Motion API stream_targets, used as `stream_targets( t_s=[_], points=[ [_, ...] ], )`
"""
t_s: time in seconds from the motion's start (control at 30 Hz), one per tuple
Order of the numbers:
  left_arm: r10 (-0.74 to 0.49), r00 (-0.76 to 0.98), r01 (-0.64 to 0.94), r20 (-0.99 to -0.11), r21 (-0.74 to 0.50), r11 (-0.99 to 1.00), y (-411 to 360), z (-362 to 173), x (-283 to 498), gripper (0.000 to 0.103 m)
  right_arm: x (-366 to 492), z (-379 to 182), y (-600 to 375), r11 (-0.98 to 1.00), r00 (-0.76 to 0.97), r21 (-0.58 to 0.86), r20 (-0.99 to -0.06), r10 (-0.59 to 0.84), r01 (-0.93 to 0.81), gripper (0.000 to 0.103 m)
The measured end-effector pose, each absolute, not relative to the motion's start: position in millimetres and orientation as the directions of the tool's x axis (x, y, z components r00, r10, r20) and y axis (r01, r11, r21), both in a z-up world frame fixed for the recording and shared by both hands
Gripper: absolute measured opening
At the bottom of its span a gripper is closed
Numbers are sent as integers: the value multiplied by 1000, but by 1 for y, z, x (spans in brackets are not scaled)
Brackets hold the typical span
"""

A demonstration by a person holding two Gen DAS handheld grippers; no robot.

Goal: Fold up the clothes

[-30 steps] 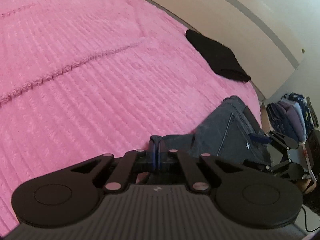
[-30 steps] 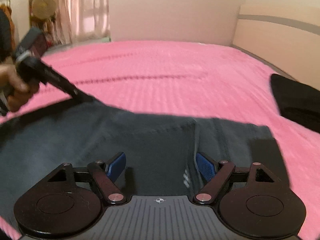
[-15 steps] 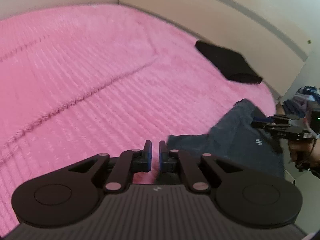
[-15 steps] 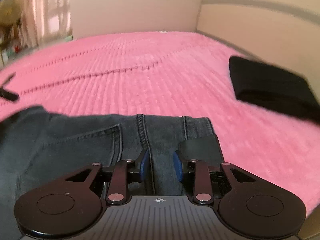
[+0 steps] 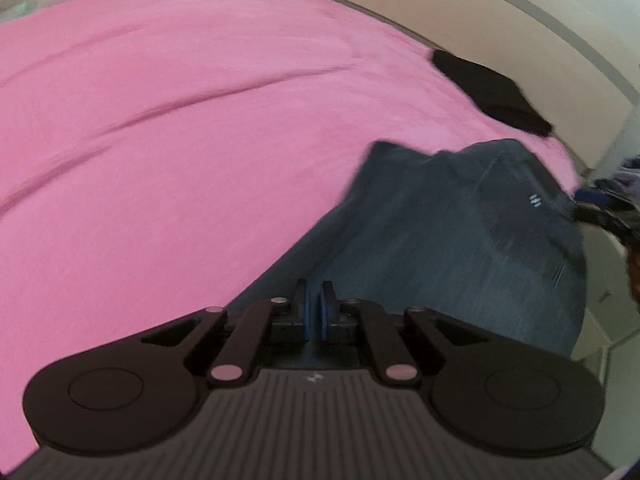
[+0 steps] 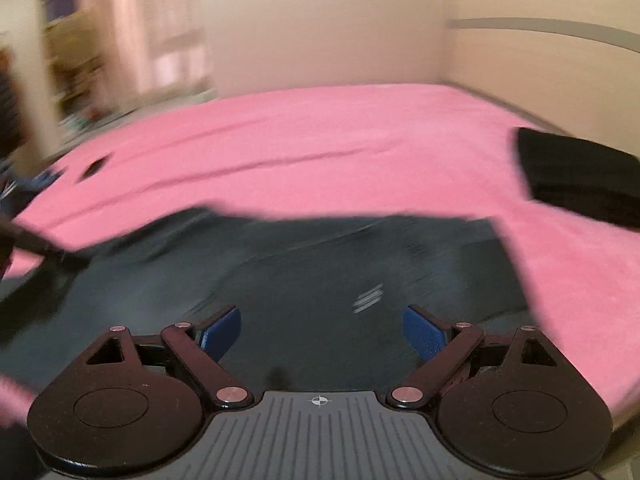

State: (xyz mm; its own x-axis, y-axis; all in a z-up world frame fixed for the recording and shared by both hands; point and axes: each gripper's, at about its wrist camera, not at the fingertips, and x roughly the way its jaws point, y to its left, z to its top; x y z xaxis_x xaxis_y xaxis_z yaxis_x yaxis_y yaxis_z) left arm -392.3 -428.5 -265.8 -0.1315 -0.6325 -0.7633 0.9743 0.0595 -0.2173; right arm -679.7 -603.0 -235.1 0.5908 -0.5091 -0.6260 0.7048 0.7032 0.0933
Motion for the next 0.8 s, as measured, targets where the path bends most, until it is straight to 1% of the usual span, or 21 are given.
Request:
stream_targets(
  t_s=[0.07,0.1,0.23,0.33,0.5,0.53,0.63,0.67,0.7,0.73,0.8],
  points=[
    [-631,-62,966,-773,-204,156,-385,-263,-369,5,-672,-250,-585,711,564,76,-670,-483,699,91],
    [-631,-31,954,-776,-211,213,-363,-261,-356,5,-670,-253,-576,705,554,69,-674,-488,706,91],
    [-585,165,890,-794,-135,435,-261,-252,-307,5,-662,-243,-545,707,575,80,-649,-498,703,91],
    [-549,271,821,-791,-107,560,-186,-245,-282,6,-641,-235,-525,738,604,67,-626,-493,672,91],
    [-504,351,734,-790,-102,671,-90,-248,-267,8,-590,-233,-496,811,654,66,-631,-418,582,91],
    [-502,357,724,-788,-105,681,-78,-252,-266,8,-581,-234,-491,820,657,67,-637,-403,568,91],
    [-562,342,709,-753,-185,681,-59,-250,-259,7,-553,-237,-482,848,672,79,-650,-355,524,91],
    [-568,348,710,-746,-186,679,-58,-245,-256,9,-544,-239,-480,857,677,83,-653,-338,508,91],
    [-575,359,716,-735,-178,675,-59,-242,-255,14,-535,-241,-477,866,682,87,-657,-321,492,91],
    [-595,354,727,-722,-188,661,-62,-240,-252,16,-526,-243,-476,874,687,94,-661,-302,476,91],
    [-636,328,751,-698,-217,624,-67,-239,-248,16,-509,-252,-476,888,685,104,-678,-267,448,91]
  ],
)
